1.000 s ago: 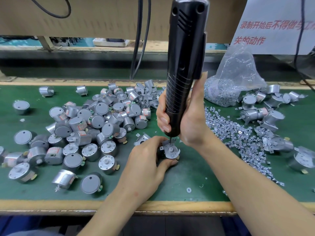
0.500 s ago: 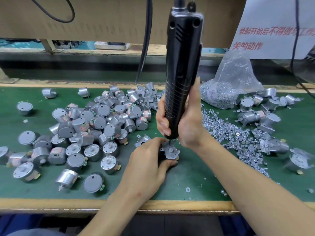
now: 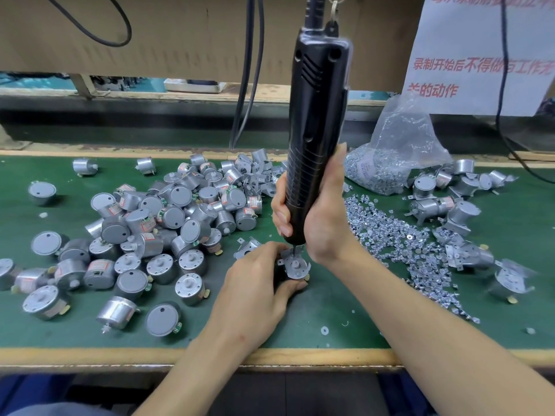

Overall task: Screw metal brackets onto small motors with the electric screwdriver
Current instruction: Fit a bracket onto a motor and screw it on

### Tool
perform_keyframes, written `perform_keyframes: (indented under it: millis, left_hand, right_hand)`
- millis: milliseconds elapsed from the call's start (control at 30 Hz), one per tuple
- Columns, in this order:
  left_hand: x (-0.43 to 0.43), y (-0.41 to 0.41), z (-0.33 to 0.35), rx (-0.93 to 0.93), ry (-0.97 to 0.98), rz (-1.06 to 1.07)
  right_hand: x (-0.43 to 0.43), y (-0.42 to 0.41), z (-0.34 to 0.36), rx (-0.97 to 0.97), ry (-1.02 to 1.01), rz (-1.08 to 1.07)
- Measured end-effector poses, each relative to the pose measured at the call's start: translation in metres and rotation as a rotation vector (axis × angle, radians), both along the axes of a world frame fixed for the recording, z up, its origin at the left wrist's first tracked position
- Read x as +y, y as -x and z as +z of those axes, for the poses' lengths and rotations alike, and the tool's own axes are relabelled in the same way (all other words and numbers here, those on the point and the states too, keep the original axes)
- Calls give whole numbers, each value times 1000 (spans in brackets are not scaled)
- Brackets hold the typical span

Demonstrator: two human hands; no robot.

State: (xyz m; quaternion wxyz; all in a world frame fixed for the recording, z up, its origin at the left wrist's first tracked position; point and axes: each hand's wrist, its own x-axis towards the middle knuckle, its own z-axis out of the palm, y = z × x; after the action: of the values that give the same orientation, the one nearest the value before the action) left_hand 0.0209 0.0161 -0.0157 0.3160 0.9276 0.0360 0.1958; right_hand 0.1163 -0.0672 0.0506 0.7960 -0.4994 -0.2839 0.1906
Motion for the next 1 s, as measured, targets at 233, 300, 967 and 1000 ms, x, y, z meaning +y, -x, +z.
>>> perform_keyframes:
  millis: [233,300,967,1000]
  left_hand:
    - [1,0,0,-6,-19,-17]
    - [1,0,0,-5,-26,-33]
    - [-5,11,23,-281,-17,-121]
    - [-7,11,24,-277,8,-121]
  right_hand:
    - [-1,8,-2,-83,44,-178]
    - [-7,13,-6,-178,115,-270]
    - [-89,59,-19,-194,576,-274]
    - [-92,58,-17,-127,547,-270]
